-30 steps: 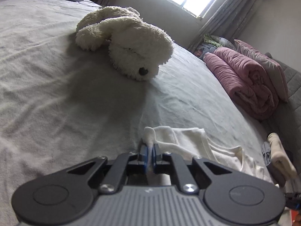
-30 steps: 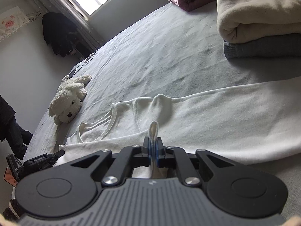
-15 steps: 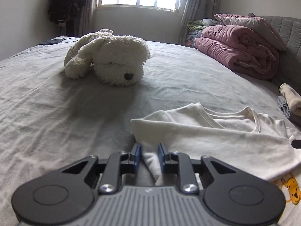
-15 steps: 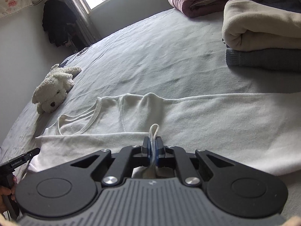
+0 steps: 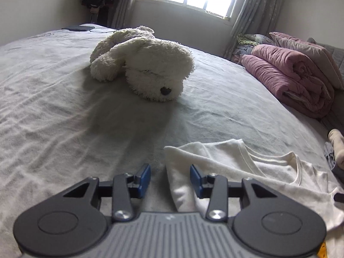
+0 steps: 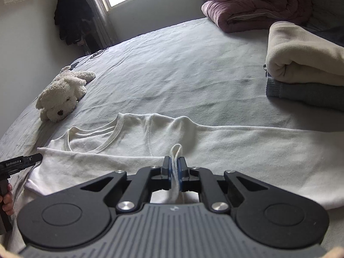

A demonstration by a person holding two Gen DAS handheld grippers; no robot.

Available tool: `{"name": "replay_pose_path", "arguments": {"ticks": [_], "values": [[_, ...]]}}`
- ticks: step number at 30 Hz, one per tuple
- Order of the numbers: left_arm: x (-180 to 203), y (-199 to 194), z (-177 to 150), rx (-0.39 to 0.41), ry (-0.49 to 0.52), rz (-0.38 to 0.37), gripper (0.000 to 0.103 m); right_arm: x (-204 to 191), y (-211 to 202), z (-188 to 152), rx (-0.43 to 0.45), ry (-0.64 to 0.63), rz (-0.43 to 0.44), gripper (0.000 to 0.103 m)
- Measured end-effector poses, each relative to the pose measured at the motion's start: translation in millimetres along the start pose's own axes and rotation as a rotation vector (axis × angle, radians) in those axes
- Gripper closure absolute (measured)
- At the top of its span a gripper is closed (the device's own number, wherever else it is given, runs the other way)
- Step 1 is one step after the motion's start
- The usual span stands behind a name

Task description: Fold clothes

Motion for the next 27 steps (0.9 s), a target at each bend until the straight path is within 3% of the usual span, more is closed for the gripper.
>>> {"name": "replay_pose_path", "arguments": {"ticks": [1, 4, 5, 11, 16, 18, 20, 22, 27], "values": [[-4, 3, 2, -0.015, -0.042, -0.009, 0.065, -2, -2, 0, 0.011, -0.012, 0.0, 0.095], [-11, 10, 4, -0.048, -0.118, -0.035, 0.084, -7, -6, 0, 0.045, -0.046, -0.001, 0.096], [-11, 10, 3, -0.05, -0.118, -0.048, 0.097, -8, -8, 0, 0.056, -0.058, -0.001, 0.096], [-8, -5, -6, 0.055, -0.113, -0.046, 0.099, -17, -14, 3, 0.13, -0.118, -0.008, 0.096], [4, -4, -10, 0.055, -0.026, 0.021, 0.094, -2, 17, -5, 0.022, -0.135, -0.086, 0.096], [8, -8, -8, 0.076, 0.004, 0.046, 0.074, 0, 23, -13, 0.003, -0.156, -0.116, 0.094], [12, -20, -9, 0.14, 0.043, 0.071, 0.063, 0, 17, -13, 0.032, -0.14, -0.133, 0.083], [18, -32, -10, 0.191, 0.093, 0.073, 0.063, -2, 9, -12, 0.063, -0.123, -0.138, 0.083], [33, -57, -25, 0.228, 0.228, -0.013, 0.061, -23, -13, -14, 0.115, -0.173, -0.113, 0.083]]}}
Point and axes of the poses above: each gripper's, at about its wrist camera, not at the fingertips, and y roughly the way its jaws point, x to its right, z to its top, the point moved 1 cm from there along y, roughly the way its jaws point, and after that the axes turned 13 degrees about z, right-handed, at the moved point
